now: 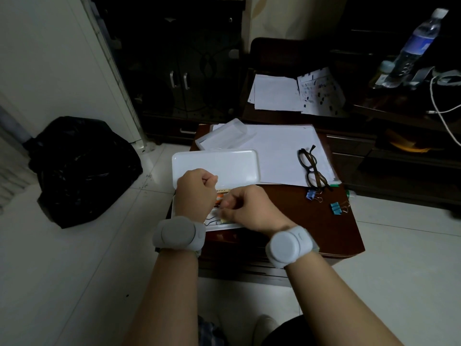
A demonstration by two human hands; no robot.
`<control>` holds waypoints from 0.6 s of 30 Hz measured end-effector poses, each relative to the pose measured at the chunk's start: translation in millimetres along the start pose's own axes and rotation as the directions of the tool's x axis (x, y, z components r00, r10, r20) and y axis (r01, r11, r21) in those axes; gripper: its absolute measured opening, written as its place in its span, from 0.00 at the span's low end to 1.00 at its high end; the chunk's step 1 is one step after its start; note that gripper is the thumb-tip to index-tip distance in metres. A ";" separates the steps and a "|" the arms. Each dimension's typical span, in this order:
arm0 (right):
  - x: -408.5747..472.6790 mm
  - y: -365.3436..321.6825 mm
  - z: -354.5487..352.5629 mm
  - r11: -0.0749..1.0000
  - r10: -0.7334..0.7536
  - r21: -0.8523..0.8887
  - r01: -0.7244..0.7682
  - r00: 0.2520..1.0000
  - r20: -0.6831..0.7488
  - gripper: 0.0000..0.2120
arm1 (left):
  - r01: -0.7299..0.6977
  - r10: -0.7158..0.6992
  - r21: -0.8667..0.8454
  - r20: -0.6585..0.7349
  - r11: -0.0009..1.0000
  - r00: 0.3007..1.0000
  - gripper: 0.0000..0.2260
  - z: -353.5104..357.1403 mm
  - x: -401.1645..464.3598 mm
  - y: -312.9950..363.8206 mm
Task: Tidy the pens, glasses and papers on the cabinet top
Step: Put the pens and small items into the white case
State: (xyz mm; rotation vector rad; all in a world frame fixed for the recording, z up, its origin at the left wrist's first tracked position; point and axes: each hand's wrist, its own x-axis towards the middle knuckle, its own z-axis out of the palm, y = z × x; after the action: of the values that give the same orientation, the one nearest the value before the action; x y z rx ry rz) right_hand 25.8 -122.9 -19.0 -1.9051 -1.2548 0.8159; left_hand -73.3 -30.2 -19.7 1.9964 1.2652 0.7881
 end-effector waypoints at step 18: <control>-1.6 1.1 3.4 0.979 -0.066 -0.195 0.066 0.998 0.004 0.05 | 0.017 -0.017 -0.002 0.051 1.000 0.999 0.05 -0.5 -4.8 6.6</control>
State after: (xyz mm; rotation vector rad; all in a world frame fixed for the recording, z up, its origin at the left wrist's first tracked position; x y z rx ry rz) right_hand 23.1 -124.0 -21.6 -2.0046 -1.4338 0.6767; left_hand -71.8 -36.7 -15.1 1.9888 1.2492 0.7259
